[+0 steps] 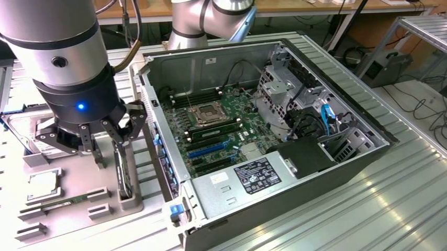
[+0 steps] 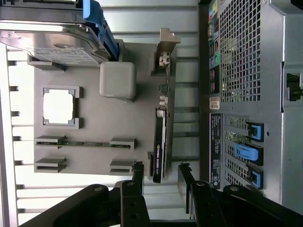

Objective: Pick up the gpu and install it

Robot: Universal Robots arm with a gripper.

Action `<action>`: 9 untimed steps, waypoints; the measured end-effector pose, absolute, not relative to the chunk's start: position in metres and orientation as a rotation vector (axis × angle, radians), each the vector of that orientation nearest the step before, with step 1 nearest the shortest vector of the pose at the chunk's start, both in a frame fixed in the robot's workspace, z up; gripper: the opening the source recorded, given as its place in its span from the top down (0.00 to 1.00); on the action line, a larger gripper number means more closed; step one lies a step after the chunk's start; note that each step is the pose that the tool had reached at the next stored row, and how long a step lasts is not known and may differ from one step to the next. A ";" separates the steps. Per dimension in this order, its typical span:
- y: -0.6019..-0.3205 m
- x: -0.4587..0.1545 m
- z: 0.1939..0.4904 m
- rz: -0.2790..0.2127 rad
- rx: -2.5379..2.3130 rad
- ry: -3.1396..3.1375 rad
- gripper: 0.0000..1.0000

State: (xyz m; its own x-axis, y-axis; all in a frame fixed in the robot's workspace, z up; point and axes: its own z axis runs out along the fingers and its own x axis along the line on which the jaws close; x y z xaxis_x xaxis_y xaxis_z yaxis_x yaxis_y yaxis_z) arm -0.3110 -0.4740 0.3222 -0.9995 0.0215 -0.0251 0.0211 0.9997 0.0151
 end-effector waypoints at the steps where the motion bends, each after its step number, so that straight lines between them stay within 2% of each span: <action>1: -0.474 -0.311 0.322 0.023 0.033 3.116 0.58; 9: -0.474 -0.311 0.314 0.021 0.033 3.116 0.58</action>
